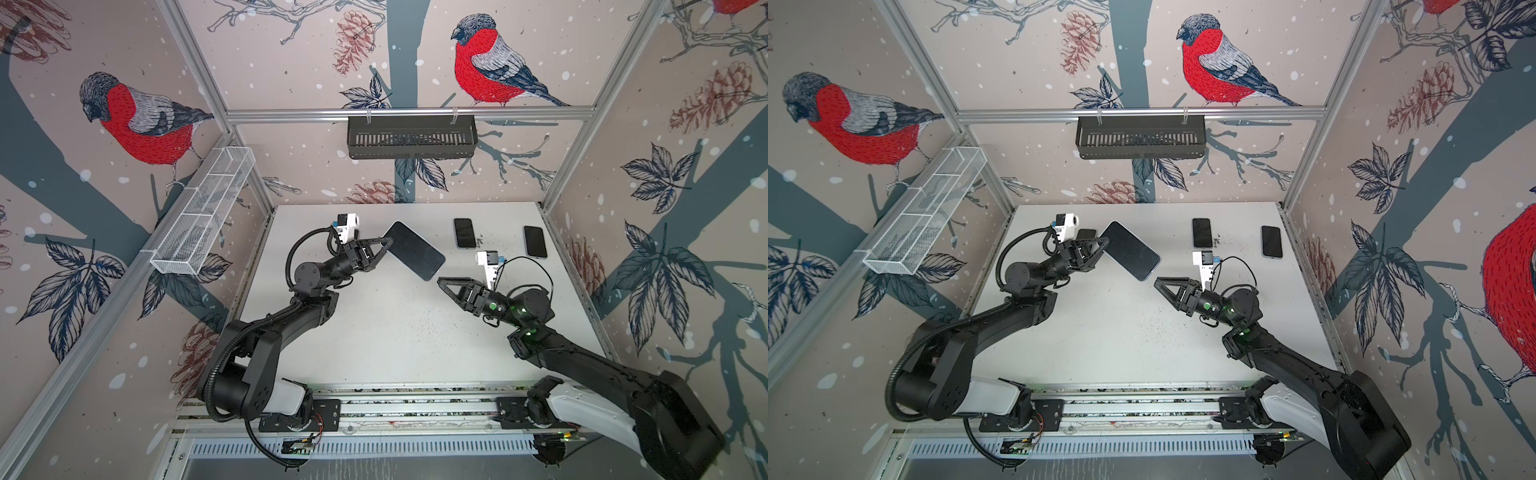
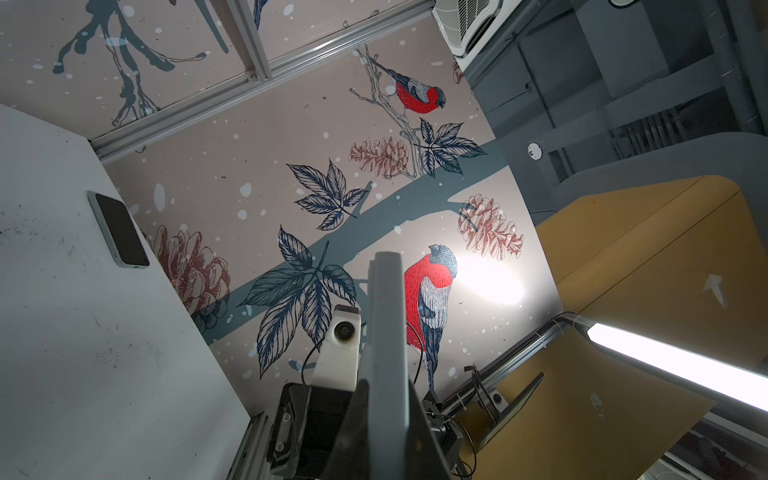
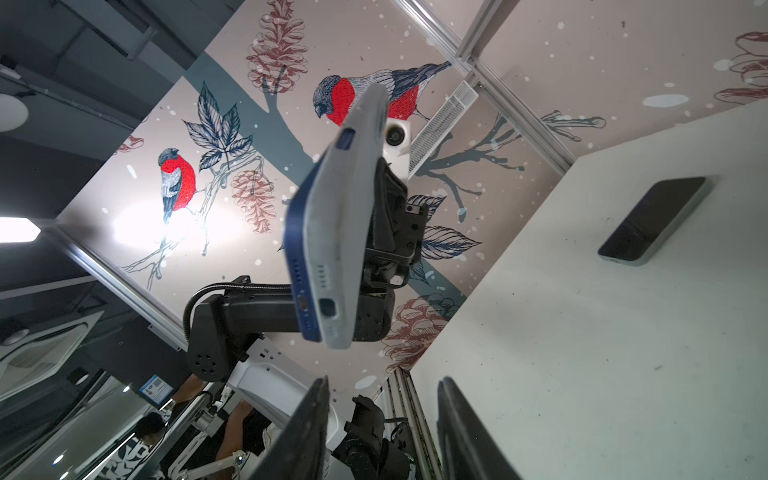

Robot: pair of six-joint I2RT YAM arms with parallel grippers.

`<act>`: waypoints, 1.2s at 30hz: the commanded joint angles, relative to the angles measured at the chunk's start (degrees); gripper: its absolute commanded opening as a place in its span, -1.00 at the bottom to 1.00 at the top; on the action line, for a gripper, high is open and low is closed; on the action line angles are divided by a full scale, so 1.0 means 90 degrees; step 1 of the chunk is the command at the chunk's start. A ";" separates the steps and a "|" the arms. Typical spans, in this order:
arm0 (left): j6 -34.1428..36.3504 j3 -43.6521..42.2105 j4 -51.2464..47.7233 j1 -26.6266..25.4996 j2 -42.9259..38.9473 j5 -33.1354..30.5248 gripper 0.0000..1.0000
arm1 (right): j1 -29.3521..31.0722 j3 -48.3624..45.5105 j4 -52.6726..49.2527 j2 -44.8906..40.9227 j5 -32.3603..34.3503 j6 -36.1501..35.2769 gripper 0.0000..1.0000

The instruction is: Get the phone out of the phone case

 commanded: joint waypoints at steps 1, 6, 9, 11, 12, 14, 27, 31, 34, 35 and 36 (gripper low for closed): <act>-0.0454 -0.0026 0.1173 0.0015 0.0077 0.0009 -1.00 | 0.0067 0.0122 0.0312 0.0042 -0.0083 0.0055 -0.12; -0.0525 -0.0112 0.1347 0.0012 0.0091 0.0008 -1.00 | 0.0118 0.0253 0.0113 0.0166 0.0015 -0.0067 -0.14; -0.0471 -0.0173 0.1277 0.0005 0.0026 0.0026 -1.00 | 0.0129 0.0279 0.0443 0.0343 -0.0025 0.0056 -0.13; -0.0469 -0.0211 0.1277 0.0003 0.0013 0.0042 -1.00 | 0.0147 0.0339 0.0444 0.0467 -0.0005 0.0047 -0.14; -0.0469 -0.0226 0.1293 0.0006 0.0006 0.0036 -1.00 | 0.0140 0.0373 0.0445 0.0536 0.0012 0.0044 -0.14; -0.0469 -0.0250 0.1300 0.0001 0.0001 0.0064 -1.00 | 0.0141 0.0425 0.0496 0.0672 0.0014 0.0050 -0.14; -0.0351 -0.0399 0.1181 -0.0011 -0.0164 0.0225 -1.00 | -0.0101 0.0632 0.0616 0.1075 0.0019 0.0245 -0.22; -0.0174 -0.0441 0.0954 -0.0036 -0.0204 0.0311 -1.00 | -0.0108 0.0721 0.0446 0.0994 -0.0024 0.0214 -0.28; -0.0041 -0.0465 0.0772 -0.0071 -0.0193 0.0331 -1.00 | -0.0038 0.0698 0.0455 0.0965 -0.0065 0.0227 -0.38; 0.0000 -0.0460 0.0717 -0.0076 -0.0187 0.0331 -1.00 | -0.0002 0.0676 0.0457 0.0954 -0.0078 0.0228 -0.42; 0.0021 -0.0454 0.0680 -0.0090 -0.0176 0.0323 -1.00 | 0.0029 0.0645 0.0455 0.0942 -0.0067 0.0231 -0.45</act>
